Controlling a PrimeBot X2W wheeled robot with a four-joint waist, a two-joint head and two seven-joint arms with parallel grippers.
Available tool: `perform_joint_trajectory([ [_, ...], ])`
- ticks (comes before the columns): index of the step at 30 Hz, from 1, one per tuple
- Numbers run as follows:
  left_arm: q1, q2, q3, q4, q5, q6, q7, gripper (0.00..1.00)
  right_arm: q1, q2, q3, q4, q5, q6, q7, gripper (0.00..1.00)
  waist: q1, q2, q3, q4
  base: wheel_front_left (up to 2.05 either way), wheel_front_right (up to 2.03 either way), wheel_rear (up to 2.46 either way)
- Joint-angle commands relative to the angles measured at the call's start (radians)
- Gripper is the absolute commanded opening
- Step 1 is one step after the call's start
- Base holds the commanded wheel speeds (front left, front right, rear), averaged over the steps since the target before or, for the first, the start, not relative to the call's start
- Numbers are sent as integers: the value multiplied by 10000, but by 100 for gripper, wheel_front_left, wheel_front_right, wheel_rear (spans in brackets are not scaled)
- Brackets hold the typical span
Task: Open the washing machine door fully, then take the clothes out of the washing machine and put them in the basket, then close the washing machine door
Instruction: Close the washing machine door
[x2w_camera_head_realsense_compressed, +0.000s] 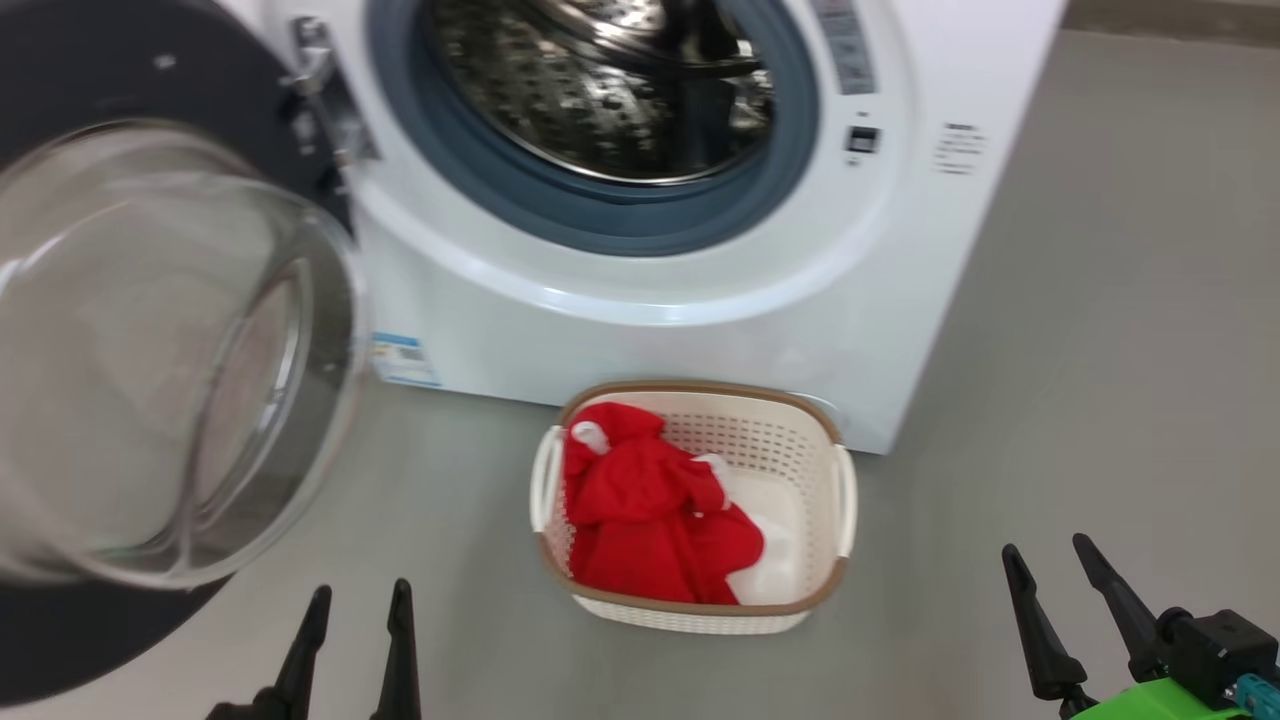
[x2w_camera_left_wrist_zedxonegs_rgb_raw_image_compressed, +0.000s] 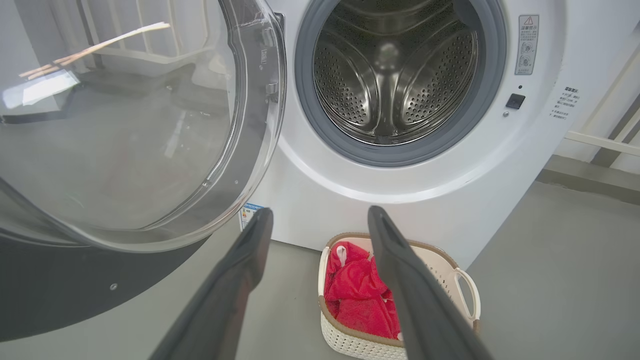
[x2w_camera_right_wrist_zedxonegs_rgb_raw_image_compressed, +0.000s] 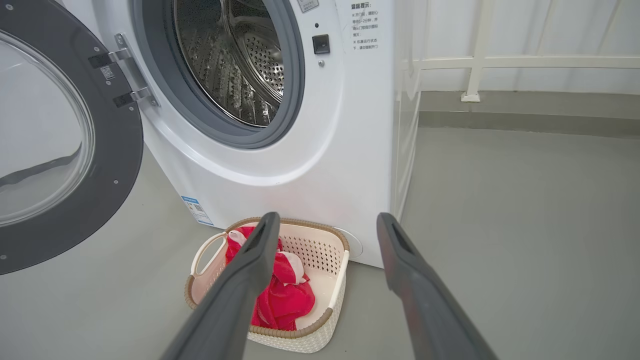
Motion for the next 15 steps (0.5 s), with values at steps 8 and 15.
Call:
perform_joint_trajectory([
  [8,304,87,143,-406,-247,299,-51,100,-47,-248,557,-118,27,63,-65,100,0,0,-430,2054,0,0,0],
  [15,608,87,274,-697,-397,530,-51,100,-247,-282,1022,-23,52,63,-65,100,0,0,-402,2475,0,0,0],
])
